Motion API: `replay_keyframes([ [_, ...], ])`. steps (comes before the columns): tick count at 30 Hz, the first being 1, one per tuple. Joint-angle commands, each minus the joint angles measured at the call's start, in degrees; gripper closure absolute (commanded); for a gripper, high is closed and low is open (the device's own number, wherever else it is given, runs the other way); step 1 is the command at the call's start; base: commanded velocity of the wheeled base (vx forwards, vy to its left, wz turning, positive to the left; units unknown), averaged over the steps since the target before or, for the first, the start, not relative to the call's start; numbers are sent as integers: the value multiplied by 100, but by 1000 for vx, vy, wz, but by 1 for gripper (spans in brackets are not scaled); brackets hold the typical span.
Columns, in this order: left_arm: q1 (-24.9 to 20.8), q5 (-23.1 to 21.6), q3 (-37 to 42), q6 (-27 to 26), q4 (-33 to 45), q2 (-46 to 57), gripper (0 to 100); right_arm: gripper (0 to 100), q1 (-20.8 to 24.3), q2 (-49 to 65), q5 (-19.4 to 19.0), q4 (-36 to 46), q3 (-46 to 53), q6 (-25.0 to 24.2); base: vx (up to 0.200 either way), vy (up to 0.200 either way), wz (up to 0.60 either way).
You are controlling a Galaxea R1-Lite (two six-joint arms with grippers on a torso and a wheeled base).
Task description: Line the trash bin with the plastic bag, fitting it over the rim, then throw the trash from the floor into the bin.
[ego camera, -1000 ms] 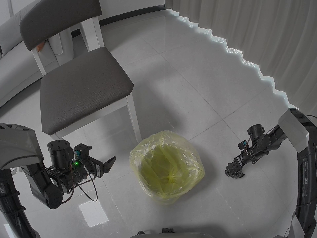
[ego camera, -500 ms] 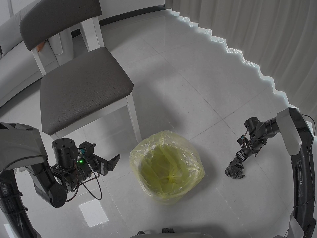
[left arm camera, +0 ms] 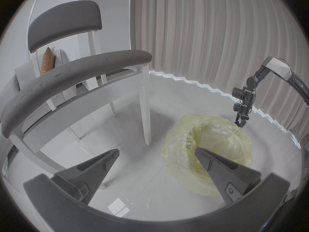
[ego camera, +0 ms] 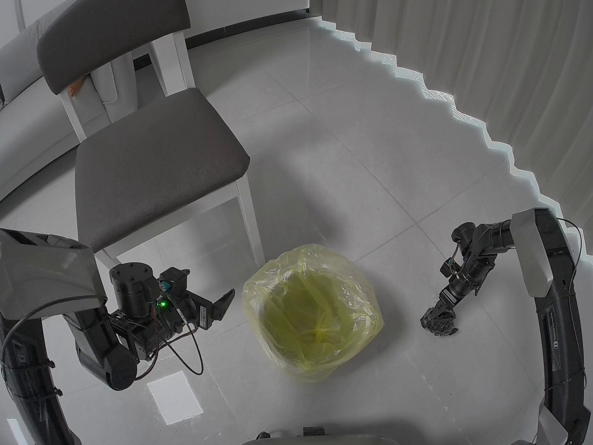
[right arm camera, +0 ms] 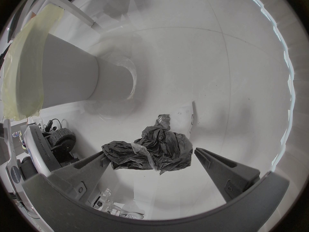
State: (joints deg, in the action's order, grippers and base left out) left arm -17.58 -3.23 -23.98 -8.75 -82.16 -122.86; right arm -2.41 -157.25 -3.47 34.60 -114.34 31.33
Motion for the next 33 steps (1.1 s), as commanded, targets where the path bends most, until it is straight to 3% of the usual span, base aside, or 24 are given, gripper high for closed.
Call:
replay_keyframes([
  [1,-9,-2,7,5,-54,-168,0,0,66,-61,-13,12,-26,-4,0,0,0],
  [14,-53,-2,-2,5,-72,-142,0,0,153,-78,-4,82,-26,5,0,0,0],
  [15,-53,7,7,5,-72,-142,0,100,153,-78,-4,126,-26,14,0,0,0],
  [23,-53,59,25,5,-124,-142,0,100,145,-210,49,610,-26,-13,0,0,0],
  [33,-53,59,78,14,-195,-160,0,100,66,-166,40,636,-26,-13,0,0,0],
])
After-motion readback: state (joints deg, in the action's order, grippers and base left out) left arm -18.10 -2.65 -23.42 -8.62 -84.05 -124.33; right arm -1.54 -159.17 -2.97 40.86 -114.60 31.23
